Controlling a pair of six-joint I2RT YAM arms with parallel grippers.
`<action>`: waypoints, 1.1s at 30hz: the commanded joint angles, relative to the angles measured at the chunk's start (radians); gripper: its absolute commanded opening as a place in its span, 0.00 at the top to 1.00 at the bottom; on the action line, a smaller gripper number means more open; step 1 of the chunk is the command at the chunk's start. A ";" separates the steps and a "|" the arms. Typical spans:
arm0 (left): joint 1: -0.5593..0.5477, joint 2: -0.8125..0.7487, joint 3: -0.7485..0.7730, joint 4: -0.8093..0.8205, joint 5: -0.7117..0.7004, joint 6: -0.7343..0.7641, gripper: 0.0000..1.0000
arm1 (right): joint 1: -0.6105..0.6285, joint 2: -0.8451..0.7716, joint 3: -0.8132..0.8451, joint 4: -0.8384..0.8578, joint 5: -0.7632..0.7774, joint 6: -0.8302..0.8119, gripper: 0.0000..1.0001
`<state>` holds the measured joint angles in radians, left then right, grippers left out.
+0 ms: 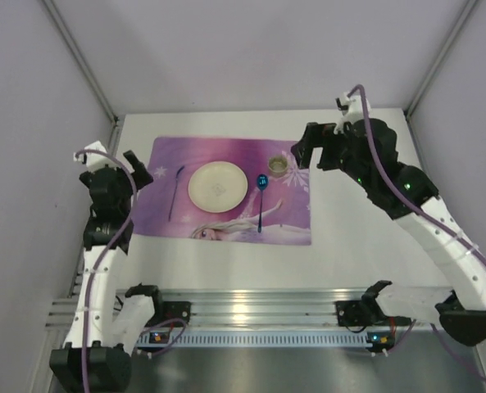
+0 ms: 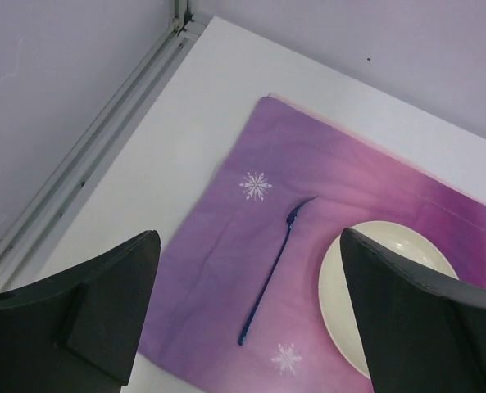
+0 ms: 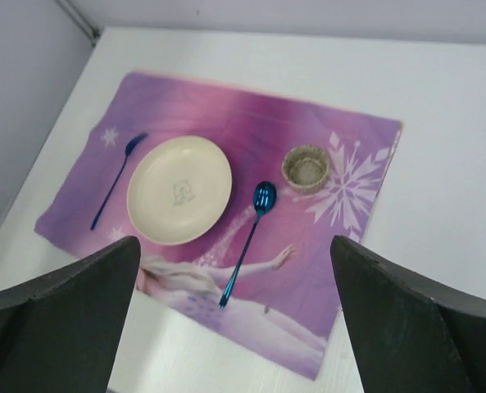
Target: Set the dinner table for one person
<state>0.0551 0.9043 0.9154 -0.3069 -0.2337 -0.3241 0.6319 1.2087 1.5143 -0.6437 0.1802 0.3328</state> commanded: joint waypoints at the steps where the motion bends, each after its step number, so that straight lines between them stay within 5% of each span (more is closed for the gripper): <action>1: 0.000 -0.042 -0.300 0.527 0.062 0.118 0.03 | -0.001 -0.197 -0.213 0.217 0.071 0.005 0.00; 5: 0.003 0.048 -0.455 0.591 0.014 0.134 0.01 | -0.001 -0.398 -0.486 0.311 0.094 0.038 0.00; 11: 0.011 0.235 -0.677 1.072 -0.030 0.142 0.01 | 0.000 -0.517 -0.519 0.172 0.116 0.074 0.00; 18: 0.008 0.453 -0.601 1.141 0.076 0.148 0.05 | -0.003 -0.595 -0.508 0.009 0.134 0.097 0.00; 26: -0.089 0.679 -0.651 1.514 0.102 0.283 0.08 | -0.001 -0.589 -0.506 -0.017 0.125 0.170 0.00; 33: -0.100 0.662 -0.618 1.433 0.019 0.254 0.01 | -0.001 -0.554 -0.595 0.150 0.123 0.152 0.00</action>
<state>-0.0406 1.5753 0.2756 1.0355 -0.1776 -0.0807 0.6319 0.6418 0.9546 -0.6163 0.2913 0.4995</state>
